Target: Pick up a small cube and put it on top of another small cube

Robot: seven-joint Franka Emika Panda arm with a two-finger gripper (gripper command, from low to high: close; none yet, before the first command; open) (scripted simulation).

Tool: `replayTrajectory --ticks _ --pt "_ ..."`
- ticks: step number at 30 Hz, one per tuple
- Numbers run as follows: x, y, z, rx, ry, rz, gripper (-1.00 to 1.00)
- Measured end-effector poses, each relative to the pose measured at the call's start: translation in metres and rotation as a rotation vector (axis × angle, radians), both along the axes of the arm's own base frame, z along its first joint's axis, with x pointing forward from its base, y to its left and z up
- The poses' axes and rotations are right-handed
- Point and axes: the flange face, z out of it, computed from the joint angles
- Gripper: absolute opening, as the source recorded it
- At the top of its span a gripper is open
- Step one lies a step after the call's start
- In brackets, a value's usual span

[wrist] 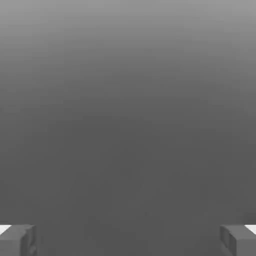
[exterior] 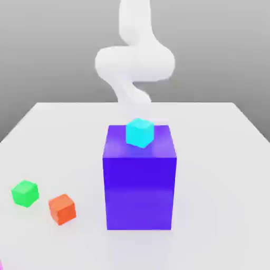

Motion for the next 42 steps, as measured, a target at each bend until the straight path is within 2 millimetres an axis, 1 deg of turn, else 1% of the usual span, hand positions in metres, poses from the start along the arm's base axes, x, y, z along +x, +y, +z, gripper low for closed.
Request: replayTrajectory --ticks 4,9,14,18,20,25,28,32,34,36,37,42 --pt "0.049 -0.028 -0.041 0.042 0.089 -0.111 0.00" --pt "0.098 -0.068 -0.100 0.096 0.194 -0.249 0.00" --pt "0.136 -0.114 -0.168 0.153 0.294 -0.388 0.00" --pt "0.154 -0.158 -0.229 0.201 0.373 -0.510 0.00" --pt "0.159 -0.181 -0.261 0.227 0.411 -0.574 0.00" --pt "0.166 -0.222 -0.346 0.288 0.507 -0.706 0.00" --pt "0.161 -0.248 -0.399 0.326 0.564 -0.791 0.00" --pt "0.147 -0.280 -0.471 0.380 0.638 -0.908 0.00" --pt "0.142 -0.287 -0.506 0.394 0.658 -0.939 0.00" --pt "0.141 -0.289 -0.539 0.398 0.662 -0.946 0.00" --pt "0.140 -0.290 -0.553 0.398 0.663 -0.948 -1.00" --pt "0.140 -0.290 -0.553 0.399 0.662 -0.947 -1.00"
